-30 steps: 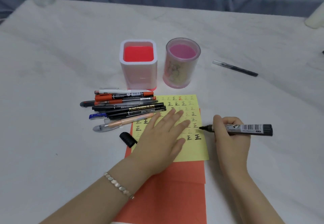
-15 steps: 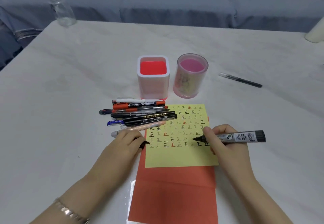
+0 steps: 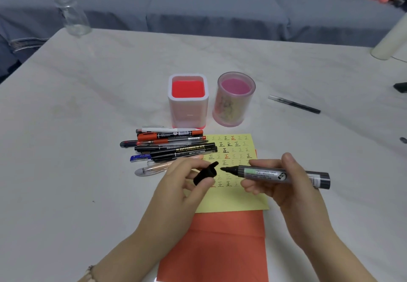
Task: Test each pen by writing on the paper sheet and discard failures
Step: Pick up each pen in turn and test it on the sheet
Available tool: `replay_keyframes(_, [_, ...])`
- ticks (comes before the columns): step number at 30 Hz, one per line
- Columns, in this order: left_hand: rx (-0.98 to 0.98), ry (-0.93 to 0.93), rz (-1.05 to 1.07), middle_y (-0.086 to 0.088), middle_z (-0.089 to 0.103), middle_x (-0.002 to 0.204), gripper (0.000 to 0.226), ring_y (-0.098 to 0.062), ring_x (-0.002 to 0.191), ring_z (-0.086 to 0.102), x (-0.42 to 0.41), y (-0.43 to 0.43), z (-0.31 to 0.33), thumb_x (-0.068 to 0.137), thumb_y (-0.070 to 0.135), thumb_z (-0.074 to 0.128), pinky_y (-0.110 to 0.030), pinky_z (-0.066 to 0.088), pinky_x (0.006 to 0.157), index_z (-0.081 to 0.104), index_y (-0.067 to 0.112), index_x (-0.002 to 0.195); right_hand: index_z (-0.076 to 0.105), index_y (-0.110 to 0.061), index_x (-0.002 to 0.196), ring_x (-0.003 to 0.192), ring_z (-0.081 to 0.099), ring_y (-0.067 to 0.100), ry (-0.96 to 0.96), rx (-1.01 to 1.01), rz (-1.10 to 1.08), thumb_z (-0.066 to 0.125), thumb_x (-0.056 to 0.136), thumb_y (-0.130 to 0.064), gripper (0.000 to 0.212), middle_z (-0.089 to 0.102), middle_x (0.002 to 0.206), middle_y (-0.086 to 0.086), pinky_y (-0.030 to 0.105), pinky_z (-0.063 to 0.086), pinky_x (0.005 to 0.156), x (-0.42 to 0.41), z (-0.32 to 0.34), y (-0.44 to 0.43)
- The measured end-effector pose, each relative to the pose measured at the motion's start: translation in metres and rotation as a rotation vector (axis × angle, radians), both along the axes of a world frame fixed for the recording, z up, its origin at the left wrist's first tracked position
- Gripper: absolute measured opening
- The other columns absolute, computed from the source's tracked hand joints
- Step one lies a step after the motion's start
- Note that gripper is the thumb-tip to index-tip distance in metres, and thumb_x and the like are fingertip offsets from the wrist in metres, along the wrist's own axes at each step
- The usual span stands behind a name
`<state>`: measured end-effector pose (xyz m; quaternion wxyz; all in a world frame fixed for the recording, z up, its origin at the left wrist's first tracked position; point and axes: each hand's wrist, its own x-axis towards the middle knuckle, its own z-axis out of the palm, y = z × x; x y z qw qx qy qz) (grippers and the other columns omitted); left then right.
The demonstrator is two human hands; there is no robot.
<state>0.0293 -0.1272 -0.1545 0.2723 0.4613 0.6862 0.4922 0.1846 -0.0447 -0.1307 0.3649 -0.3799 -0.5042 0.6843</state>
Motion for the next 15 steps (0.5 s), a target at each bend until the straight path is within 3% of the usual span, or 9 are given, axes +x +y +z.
replay_keyframes(5, [0.004, 0.021, -0.032, 0.03, 0.052, 0.096, 0.029, 0.001, 0.087, 0.052, 0.0042, -0.0005, 0.006, 0.081, 0.015, 0.067, -0.005, 0.037, 0.069, 0.058, 0.041, 0.088, 0.076, -0.017, 0.08, 0.065, 0.067, 0.028, -0.022, 0.024, 0.008, 0.061, 0.05, -0.08, 0.072, 0.071, 0.067, 0.019, 0.023, 0.052, 0.061, 0.0023, 0.0029, -0.0029])
replay_keyframes(15, [0.018, 0.118, -0.118, 0.029, 0.051, 0.103, 0.027, 0.002, 0.09, 0.051, 0.0068, -0.0005, 0.0108, 0.086, 0.021, 0.063, -0.005, 0.037, 0.074, 0.053, 0.045, 0.091, 0.076, -0.018, 0.078, 0.061, 0.066, 0.026, -0.076, 0.036, 0.033, 0.062, 0.053, -0.076, 0.065, 0.07, 0.064, 0.018, 0.022, 0.052, 0.061, 0.0081, -0.0006, -0.003])
